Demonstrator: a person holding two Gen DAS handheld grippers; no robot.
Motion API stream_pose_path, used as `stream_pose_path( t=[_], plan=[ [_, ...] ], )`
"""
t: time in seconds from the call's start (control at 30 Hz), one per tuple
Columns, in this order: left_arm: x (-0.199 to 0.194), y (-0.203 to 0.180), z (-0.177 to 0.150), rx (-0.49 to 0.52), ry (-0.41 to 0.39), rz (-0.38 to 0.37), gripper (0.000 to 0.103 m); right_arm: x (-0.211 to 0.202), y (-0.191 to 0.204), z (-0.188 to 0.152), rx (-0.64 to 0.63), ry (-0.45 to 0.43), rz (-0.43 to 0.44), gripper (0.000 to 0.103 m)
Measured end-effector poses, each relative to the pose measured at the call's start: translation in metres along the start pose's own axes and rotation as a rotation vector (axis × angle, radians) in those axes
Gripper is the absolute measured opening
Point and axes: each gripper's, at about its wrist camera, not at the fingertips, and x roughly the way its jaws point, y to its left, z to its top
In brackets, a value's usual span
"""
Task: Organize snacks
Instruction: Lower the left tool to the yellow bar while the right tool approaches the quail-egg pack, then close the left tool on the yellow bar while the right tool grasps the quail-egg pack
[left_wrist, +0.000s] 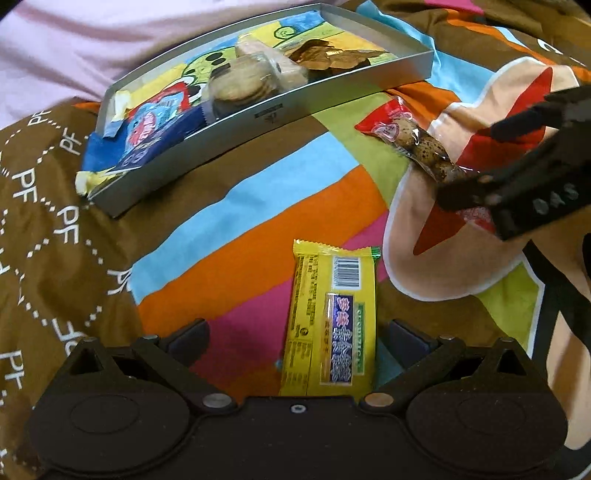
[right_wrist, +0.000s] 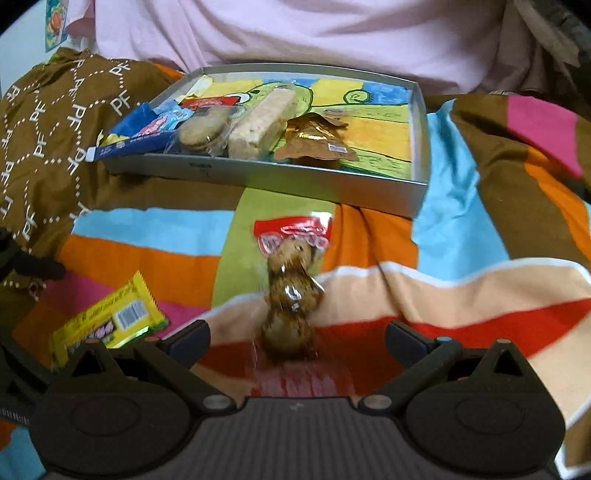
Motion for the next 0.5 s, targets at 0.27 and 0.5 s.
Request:
stream_pose_path(
  t=[0.27, 0.5],
  plan=[
    [0.009, 0.005, 0.003, -0.035, 0.013, -0.019, 0.102, 0.027, 0.000, 0.006, 0.038, 0.015, 0.019, 0.098],
    [0.010, 0.006, 0.004, -0.062, 0.020, -0.039, 0.102, 0.029, 0.002, 0.006, 0.029, 0.019, -0.004, 0.090]
  ],
)
